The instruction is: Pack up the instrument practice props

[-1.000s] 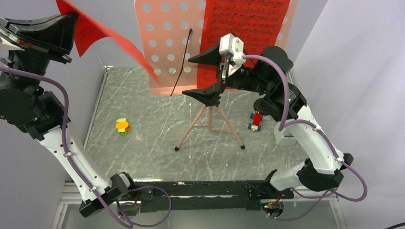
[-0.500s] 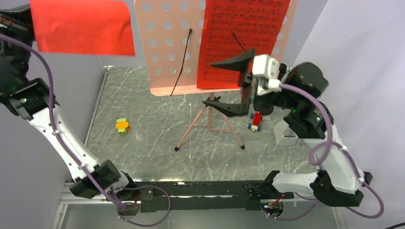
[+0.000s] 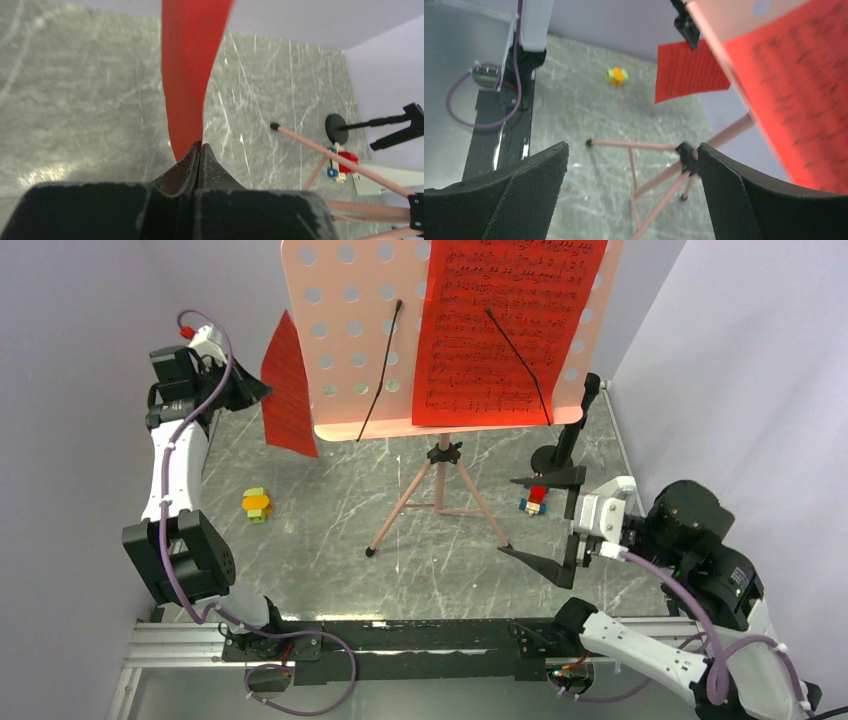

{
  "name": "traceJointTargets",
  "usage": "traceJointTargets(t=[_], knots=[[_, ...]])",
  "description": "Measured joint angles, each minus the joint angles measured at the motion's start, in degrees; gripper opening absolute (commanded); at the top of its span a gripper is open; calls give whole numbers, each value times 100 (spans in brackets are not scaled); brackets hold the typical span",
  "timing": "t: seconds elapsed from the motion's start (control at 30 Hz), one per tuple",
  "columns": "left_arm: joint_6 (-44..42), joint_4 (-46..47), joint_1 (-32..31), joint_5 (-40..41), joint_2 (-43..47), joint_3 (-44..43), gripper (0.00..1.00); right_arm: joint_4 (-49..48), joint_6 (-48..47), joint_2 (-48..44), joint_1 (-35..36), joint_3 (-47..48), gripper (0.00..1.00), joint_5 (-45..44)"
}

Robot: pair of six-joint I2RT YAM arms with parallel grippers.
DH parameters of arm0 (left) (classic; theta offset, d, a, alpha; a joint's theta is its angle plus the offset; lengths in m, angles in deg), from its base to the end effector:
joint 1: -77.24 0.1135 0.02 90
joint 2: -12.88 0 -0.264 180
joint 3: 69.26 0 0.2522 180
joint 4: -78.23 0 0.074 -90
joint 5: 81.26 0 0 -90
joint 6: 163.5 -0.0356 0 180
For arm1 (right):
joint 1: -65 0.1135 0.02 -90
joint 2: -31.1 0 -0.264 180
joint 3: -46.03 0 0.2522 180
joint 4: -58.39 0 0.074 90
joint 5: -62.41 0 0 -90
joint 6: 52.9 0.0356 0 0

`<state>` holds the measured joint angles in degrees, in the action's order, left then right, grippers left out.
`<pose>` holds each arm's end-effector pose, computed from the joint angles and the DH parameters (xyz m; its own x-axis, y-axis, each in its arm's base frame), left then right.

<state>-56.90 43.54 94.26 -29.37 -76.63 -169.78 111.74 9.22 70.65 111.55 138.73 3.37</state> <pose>0.3494 0.0840 0.3847 -0.4566 -0.3749 -0.8068 0.1875 0.8460 -0.4992 0.0364 0.0650 0.4831 0.4544 -0.1034 -0.8848 -0.8641 0.1900 -0.4660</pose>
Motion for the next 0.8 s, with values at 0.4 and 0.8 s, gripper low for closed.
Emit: traceJointTargets(t=[0.4, 0.8], knots=[[-710, -603, -225, 389, -1786, -691, 1, 284, 61, -111, -743, -1126, 99, -219], [-1805, -1405, -214, 1641, -3272, -1781, 0, 66, 323, -96, -1611, -1185, 99, 92]])
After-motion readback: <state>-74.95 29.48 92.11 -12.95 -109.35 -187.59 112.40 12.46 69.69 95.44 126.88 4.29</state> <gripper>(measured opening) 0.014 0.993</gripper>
